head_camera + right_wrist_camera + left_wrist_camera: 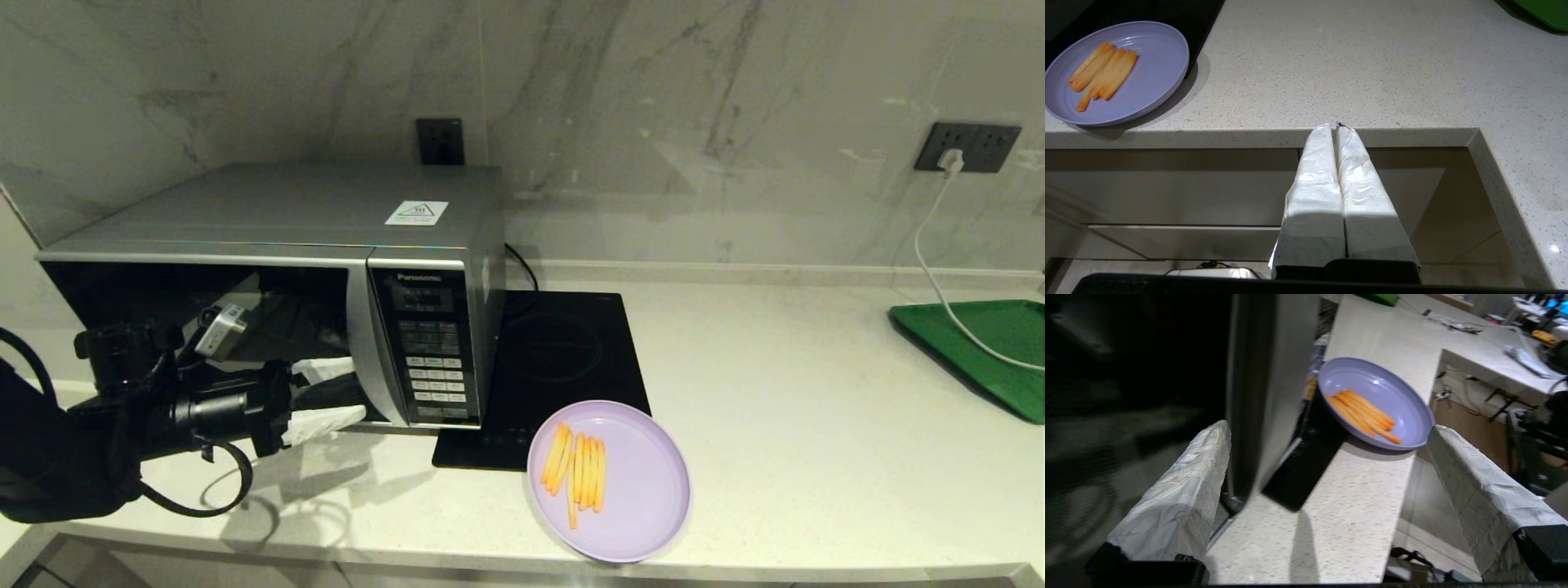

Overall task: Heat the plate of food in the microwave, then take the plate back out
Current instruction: Open the microwave oven

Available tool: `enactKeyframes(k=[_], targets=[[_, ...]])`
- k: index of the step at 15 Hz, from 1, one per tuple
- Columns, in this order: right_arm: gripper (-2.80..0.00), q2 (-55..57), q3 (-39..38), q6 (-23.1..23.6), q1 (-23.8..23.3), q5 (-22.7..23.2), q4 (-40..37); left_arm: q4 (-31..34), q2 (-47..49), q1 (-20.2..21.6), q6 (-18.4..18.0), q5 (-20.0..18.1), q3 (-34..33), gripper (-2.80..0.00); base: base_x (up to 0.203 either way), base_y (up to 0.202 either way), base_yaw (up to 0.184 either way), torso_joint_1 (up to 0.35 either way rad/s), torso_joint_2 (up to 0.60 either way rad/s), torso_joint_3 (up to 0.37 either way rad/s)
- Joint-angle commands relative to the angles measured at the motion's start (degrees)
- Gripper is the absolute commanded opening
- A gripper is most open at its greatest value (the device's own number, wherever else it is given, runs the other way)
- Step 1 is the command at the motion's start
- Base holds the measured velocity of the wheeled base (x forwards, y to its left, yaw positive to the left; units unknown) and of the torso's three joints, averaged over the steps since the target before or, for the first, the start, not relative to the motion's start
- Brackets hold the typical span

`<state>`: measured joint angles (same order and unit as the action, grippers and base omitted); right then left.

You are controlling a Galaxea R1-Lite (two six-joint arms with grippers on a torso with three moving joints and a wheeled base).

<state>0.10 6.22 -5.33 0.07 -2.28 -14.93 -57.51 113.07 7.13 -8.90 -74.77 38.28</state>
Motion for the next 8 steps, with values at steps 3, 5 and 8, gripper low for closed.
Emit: enactKeyframes(k=[3, 5, 8], targets=[[-2.8, -0.01, 0.02, -0.03, 0.01, -0.01, -0.1, -4.42, 2.39, -0.55, 0.07, 0.11, -1.91, 0.0, 0.0, 0.0, 0.0, 0.0, 0.0, 0.0], [-2.8, -0.01, 0.02, -0.03, 0.05, -0.01, -0.1, -4.42, 2.26, -1.76, 0.72, 0.0, -2.58, 0.0, 0.0, 0.0, 0.0, 0.0, 0.0, 0.0], [-2.8, -0.01, 0.02, -0.03, 0.01, -0.01, -0.1, -4.45, 1.54, -2.65, 0.73, -0.16, -3.82, 0.0, 0.0, 0.0, 0.0, 0.0, 0.0, 0.0]])
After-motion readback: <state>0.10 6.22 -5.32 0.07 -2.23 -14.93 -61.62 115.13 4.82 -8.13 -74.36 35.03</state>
